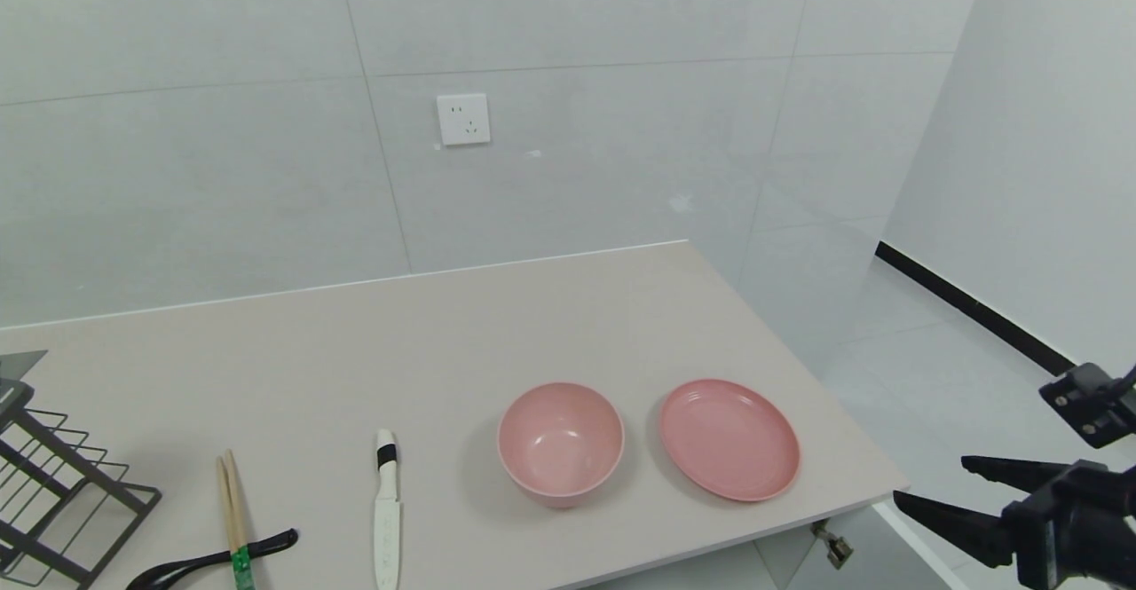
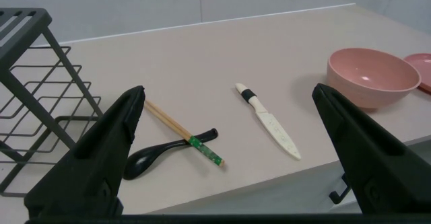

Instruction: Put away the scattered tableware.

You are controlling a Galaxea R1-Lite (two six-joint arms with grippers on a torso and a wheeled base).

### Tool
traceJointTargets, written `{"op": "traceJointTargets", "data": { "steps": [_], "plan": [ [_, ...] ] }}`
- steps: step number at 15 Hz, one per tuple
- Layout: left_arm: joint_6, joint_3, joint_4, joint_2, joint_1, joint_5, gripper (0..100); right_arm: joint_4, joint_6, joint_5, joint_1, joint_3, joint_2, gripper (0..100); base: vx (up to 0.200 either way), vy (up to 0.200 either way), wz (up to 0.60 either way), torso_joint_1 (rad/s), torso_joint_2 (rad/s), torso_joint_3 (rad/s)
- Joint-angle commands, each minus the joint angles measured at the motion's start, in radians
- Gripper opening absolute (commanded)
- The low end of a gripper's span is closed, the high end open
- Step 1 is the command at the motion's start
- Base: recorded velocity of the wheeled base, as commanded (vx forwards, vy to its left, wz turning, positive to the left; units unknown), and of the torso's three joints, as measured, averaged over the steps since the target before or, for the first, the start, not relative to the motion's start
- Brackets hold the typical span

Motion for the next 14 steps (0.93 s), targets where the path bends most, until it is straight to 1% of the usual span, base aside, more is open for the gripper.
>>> {"op": "traceJointTargets", "data": {
  "steps": [1, 3, 5, 9, 14],
  "plan": [
    [0.0, 0.0, 0.0, 0.001, 0.0, 0.0, 100, -0.036, 0.001, 0.001, 0.035, 0.007, 0.099, 100, 0.0, 0.0, 0.0, 0.0, 0.0, 0.0],
    [0.0, 0.0, 0.0, 0.001, 0.0, 0.0, 100, -0.054, 0.004, -0.001, 0.061, 0.01, 0.131, 100, 0.0, 0.0, 0.0, 0.0, 0.0, 0.0],
    [0.0, 0.0, 0.0, 0.001, 0.0, 0.0, 100, -0.105, 0.007, -0.001, 0.079, 0.007, 0.2, 100, 0.0, 0.0, 0.0, 0.0, 0.0, 0.0],
    [0.0, 0.0, 0.0, 0.001, 0.0, 0.0, 100, -0.189, 0.009, -0.001, 0.09, 0.012, 0.296, 100, 0.0, 0.0, 0.0, 0.0, 0.0, 0.0],
    [0.0, 0.0, 0.0, 0.001, 0.0, 0.0, 100, -0.382, 0.026, -0.008, 0.118, 0.01, 0.508, 100, 0.0, 0.0, 0.0, 0.0, 0.0, 0.0]
  ]
}}
